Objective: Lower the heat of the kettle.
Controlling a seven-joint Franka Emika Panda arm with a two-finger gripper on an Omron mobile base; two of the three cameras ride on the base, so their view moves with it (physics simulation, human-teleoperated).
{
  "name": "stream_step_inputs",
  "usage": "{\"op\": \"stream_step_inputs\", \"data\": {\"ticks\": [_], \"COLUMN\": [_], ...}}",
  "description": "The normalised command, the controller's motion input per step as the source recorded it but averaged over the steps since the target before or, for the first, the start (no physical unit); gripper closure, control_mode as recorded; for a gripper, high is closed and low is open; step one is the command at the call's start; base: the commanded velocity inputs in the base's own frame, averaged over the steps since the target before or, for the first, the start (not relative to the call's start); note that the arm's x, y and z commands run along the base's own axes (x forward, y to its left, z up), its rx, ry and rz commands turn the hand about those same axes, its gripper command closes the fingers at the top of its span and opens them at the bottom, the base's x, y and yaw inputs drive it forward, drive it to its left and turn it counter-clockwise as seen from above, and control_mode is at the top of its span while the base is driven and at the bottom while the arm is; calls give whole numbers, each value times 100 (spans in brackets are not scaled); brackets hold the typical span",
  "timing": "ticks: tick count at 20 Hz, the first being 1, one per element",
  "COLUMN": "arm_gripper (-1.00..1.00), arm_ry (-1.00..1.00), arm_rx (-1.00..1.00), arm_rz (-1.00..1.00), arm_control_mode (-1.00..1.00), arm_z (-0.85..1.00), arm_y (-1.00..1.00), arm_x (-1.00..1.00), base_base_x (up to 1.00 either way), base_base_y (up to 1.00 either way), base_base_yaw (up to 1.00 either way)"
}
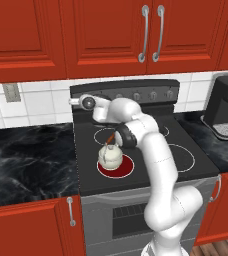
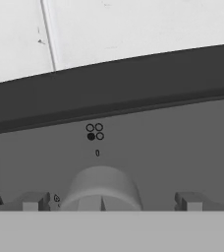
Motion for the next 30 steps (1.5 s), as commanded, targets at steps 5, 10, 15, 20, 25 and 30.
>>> {"op": "stream_step_inputs", "data": {"ticks": [5, 10, 15, 20, 25, 30], "arm_gripper": [-100, -100, -100, -100, -100, -100], "arm_ry": [-13, -9, -1, 0, 0, 0], "arm_rx": [0, 0, 0, 0, 0, 0], "arm_rz": [0, 0, 0, 0, 0, 0], "arm_control_mode": [-100, -100, -100, -100, -100, -100], "arm_z": [-10, -5, 0, 0, 0, 0], "arm_y": [2, 1, 0, 0, 0, 0], "arm_x": [1, 0, 0, 0, 0, 0], "base_base_x": [0, 0, 0, 0, 0, 0], "base_base_y": [0, 0, 0, 0, 0, 0], "base_base_yaw": [0, 0, 0, 0, 0, 0]}}
